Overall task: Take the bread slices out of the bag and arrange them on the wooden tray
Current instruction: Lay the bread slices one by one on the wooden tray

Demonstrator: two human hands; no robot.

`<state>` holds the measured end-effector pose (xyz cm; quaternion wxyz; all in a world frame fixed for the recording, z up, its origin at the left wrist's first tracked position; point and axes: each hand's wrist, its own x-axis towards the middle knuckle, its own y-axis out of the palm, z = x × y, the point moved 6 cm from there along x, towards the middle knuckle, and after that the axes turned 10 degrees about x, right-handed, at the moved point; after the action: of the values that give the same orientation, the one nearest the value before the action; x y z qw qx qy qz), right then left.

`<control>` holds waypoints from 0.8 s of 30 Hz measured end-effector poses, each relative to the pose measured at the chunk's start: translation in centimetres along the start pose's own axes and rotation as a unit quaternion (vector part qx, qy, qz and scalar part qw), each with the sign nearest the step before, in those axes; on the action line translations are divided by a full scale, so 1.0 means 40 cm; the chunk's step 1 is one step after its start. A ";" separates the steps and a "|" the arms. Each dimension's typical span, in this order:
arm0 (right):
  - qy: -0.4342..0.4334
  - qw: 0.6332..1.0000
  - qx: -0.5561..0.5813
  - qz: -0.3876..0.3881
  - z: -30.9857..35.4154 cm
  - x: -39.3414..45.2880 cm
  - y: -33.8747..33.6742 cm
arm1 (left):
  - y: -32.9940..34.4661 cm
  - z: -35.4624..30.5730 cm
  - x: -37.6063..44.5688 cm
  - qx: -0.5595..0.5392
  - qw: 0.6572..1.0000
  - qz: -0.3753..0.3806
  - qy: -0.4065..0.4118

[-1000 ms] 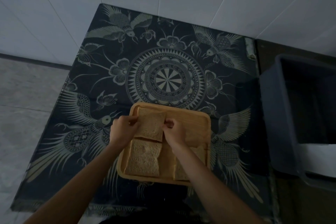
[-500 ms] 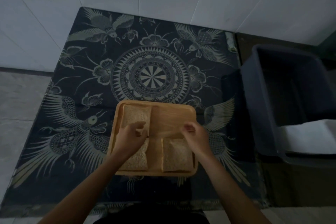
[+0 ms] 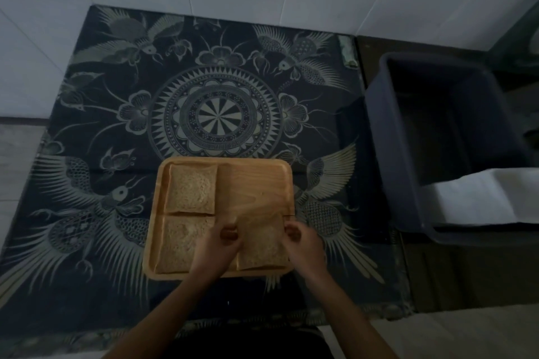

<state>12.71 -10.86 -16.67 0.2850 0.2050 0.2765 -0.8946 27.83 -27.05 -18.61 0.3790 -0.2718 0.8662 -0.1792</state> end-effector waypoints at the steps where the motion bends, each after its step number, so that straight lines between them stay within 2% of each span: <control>1: 0.004 1.000 0.002 0.000 -0.008 0.002 0.001 | 0.002 0.004 0.002 -0.006 1.000 -0.002 -0.006; 8: 0.057 0.996 0.067 -0.006 -0.027 0.006 -0.009 | -0.001 0.017 0.013 -0.056 0.998 -0.004 -0.026; 17: 0.068 0.987 0.146 0.007 0.028 0.062 -0.011 | -0.055 -0.049 0.056 -0.077 0.996 -0.023 -0.027; 24: 0.068 0.985 0.160 0.014 0.090 0.172 -0.004 | -0.078 -0.128 0.151 -0.072 0.997 -0.026 -0.026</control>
<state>6.67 -15.68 -17.46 0.2418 0.3122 0.1457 -0.9071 21.62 -32.64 -17.04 0.3760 -0.3253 0.8595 -0.1190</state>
